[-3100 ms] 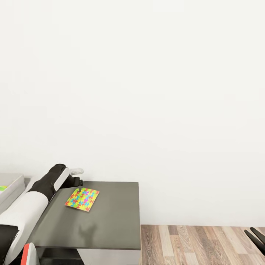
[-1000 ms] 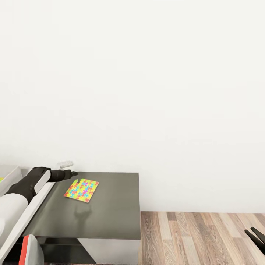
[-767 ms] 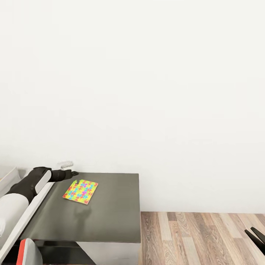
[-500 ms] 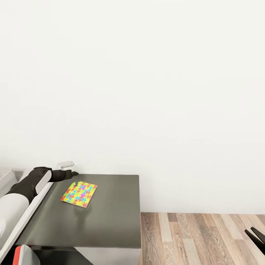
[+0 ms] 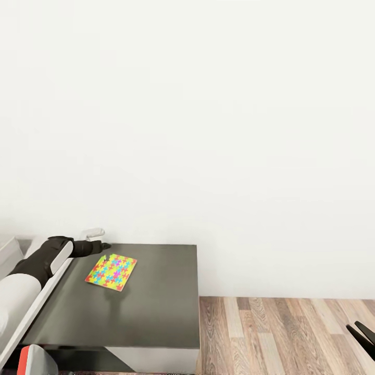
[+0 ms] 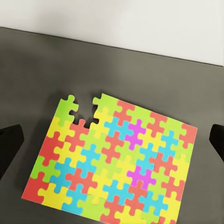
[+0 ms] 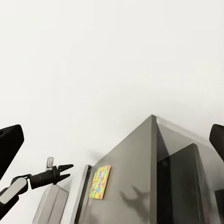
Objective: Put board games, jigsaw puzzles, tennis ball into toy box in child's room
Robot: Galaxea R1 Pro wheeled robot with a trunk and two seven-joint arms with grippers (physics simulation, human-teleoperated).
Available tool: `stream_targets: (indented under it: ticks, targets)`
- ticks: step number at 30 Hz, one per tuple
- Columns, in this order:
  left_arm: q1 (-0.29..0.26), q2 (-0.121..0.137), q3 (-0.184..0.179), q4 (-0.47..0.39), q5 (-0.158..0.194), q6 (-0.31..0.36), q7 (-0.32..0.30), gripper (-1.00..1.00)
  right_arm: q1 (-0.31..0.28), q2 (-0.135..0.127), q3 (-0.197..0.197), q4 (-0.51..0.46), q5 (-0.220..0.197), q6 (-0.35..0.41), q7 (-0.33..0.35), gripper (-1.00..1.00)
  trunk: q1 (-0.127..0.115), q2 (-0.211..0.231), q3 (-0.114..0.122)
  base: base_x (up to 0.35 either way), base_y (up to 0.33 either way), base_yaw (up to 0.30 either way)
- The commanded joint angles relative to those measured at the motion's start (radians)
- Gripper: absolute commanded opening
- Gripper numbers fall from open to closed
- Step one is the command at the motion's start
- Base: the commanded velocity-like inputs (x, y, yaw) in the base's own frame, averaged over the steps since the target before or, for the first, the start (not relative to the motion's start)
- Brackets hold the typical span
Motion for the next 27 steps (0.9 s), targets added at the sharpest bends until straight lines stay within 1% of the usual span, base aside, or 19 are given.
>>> stream_targets:
  ticks: [1,7,17,22,27]
  targets:
    - [-0.001,0.001,-0.005,-0.001,0.001,0.002,-0.002,1.0,0.0,0.0,0.001,-0.001,-0.007,0.008,-0.001,1.0,0.001,-0.002,-0.003,0.0,0.0,0.0]
    - [-0.001,0.001,-0.006,-0.001,0.0,0.0,-0.002,1.0,0.0,0.0,0.001,-0.001,-0.007,0.008,-0.001,1.0,0.001,-0.002,-0.013,0.0,0.0,0.0]
    - [-0.001,0.005,-0.007,-0.001,-0.001,-0.027,-0.003,1.0,0.0,0.0,0.001,-0.001,-0.006,0.008,-0.001,1.0,0.001,-0.002,-0.03,0.0,0.0,0.0]
    - [-0.001,0.007,-0.006,-0.001,-0.013,-0.038,-0.003,1.0,0.0,0.0,0.001,-0.001,-0.006,0.008,-0.001,1.0,0.001,-0.002,-0.038,0.0,0.0,0.0]
    - [-0.001,0.011,-0.004,-0.001,-0.035,-0.045,-0.01,1.0,0.0,0.0,0.001,-0.001,-0.006,0.008,-0.001,1.0,0.001,-0.002,-0.046,0.0,0.0,0.0]
